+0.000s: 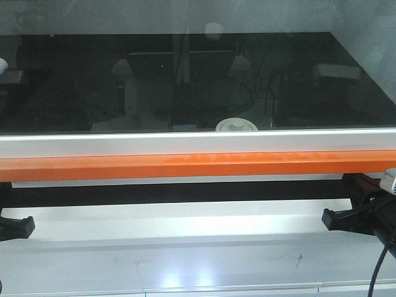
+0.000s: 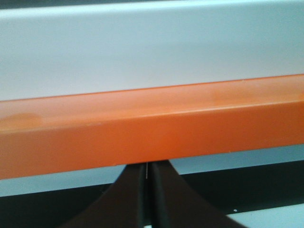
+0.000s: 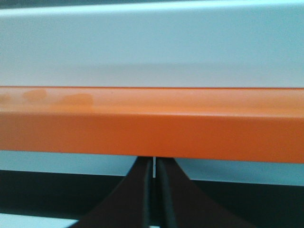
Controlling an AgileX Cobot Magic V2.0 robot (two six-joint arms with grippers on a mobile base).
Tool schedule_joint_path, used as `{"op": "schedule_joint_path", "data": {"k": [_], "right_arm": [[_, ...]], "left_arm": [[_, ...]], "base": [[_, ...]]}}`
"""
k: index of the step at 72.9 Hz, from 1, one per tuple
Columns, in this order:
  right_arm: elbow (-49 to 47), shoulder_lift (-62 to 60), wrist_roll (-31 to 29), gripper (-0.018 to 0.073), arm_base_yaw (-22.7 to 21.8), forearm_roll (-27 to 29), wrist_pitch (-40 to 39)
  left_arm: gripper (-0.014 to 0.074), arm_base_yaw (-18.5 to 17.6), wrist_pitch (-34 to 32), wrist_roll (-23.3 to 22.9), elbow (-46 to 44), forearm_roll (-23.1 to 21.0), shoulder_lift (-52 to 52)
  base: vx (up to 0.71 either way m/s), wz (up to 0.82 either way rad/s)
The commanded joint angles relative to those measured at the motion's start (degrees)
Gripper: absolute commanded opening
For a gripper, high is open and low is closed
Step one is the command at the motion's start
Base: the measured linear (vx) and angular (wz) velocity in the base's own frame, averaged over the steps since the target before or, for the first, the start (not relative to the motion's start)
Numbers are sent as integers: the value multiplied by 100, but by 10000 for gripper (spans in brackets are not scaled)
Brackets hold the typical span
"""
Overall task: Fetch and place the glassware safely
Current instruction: 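Raise both grippers up under the orange sash handle, then push the orange handle upward with both grippers to lift the sash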
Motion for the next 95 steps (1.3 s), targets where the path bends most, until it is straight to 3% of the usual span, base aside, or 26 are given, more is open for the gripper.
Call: {"op": "schedule_joint_path", "data": {"k": [1,30,41,73,95], "right_arm": [[-150,-11,-37,-1,13,-56,-563],[-150,-11,-74,-1,13,-56,-746],[-150,-11,-367,-1,13,-56,-746],[-150,-11,-360,-1,13,-50,-1477],[-150,-30,-355,-1,13,-50,-1522]], "left_arm": [[-7,-8,-573,0,-151,-51,31],[-7,-8,-722,0,-151,-51,32],[-7,-8,-780,0,-151,-51,32],[-7,-8,-1355,0,-151,-51,12],[-7,-8,-1484,-5,-157,-36,12]], "base": [[0,0],[0,0],[0,0],[0,0],[0,0]]}}
